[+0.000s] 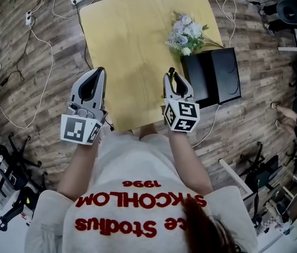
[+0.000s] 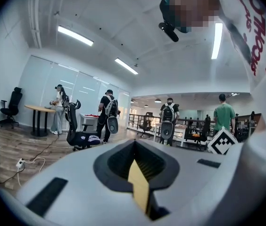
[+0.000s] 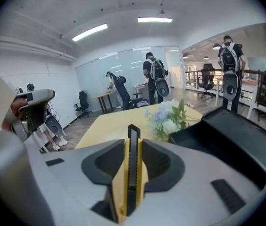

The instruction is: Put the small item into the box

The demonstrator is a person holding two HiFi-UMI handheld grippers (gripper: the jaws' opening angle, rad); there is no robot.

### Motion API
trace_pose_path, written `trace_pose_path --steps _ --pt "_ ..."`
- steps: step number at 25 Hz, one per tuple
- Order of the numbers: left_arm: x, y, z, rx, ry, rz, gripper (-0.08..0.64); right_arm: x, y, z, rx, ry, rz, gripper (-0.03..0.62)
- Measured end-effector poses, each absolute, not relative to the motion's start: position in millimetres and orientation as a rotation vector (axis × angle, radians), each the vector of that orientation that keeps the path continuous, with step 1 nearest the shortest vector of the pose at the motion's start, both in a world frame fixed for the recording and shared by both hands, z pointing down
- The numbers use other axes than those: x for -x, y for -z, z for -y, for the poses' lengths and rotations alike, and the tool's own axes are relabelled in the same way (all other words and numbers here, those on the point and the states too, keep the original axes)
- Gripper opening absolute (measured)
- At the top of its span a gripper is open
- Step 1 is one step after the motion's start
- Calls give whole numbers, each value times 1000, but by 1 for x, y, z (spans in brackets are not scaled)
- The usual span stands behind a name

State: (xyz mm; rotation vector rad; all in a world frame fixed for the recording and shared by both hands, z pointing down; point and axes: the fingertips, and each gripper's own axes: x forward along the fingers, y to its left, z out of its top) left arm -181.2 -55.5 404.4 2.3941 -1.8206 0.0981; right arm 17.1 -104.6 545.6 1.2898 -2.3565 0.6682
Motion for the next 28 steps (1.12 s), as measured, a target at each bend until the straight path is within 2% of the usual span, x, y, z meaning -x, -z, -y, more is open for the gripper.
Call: trace_pose_path --steps 14,21,28 --pt "178 -349 66 -2464 5 1944 6 -5 -396 128 -1256 -332 2772 117" --pt "177 -343 76 -2471 32 1907 6 -27 -382 130 -1352 -330 2761 117" --pt "134 -348 104 -2584 53 1735 6 -90 -380 129 -1572 -338 2639 117"
